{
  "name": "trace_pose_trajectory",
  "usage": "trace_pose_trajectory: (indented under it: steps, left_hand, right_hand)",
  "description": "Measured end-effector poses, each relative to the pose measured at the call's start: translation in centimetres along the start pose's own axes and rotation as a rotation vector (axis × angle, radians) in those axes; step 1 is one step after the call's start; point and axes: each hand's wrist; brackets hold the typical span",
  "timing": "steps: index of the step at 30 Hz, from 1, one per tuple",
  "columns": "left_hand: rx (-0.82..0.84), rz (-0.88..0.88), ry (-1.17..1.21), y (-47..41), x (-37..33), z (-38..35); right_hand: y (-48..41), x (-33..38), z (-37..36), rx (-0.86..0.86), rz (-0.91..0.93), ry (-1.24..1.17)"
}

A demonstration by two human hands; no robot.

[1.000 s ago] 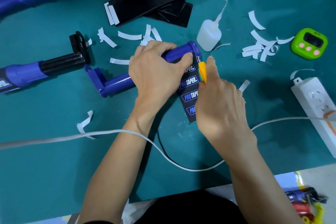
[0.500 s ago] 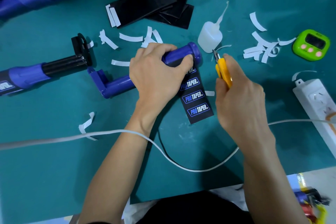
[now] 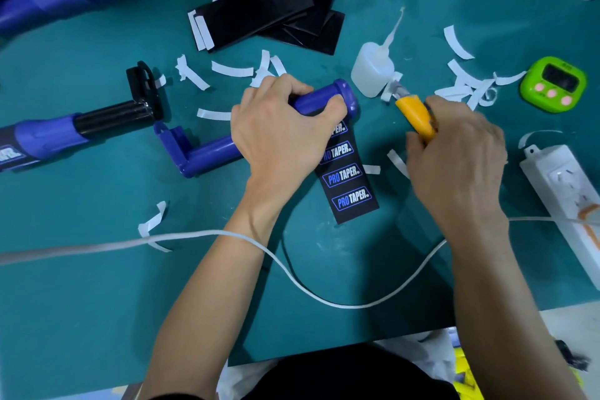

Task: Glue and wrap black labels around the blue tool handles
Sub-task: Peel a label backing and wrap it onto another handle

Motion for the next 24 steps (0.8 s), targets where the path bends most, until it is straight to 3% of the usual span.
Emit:
trace_pose_trajectory:
  steps: [4, 10, 16, 21, 24]
  left_hand:
    - [-0.006, -0.009, 0.009, 0.0, 0.0, 0.1]
    - [0.006, -0.071, 0.007, 0.6, 0.4, 0.3]
    - [0.008, -0.092, 0.005, 0.7, 0.5, 0.3]
    - [0.000, -0.097, 0.000, 0.6, 0.6, 0.4]
    - [0.001, -0.134, -0.010, 0.3, 0.9, 0.4]
  right_hand:
    - [0.5, 2.2, -0.6, -0.076, 0.198, -0.290]
    - [-1.8, 4.9, -2.2, 0.046, 0.169, -0.818]
    - [-1.7, 5.2, -3.8, -0.022, 0.224, -0.812]
    - [-2.9, 3.1, -3.6, 0.171, 0.271, -0.870]
    - [-2.9, 3.2, -3.7, 0.148, 0.255, -0.978]
Point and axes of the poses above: each hand's wrist, its own y-axis away from the middle knuckle, its own z-axis out of the back of the hand, x = y × z, and after that the axes turned 13 degrees about x, right-handed
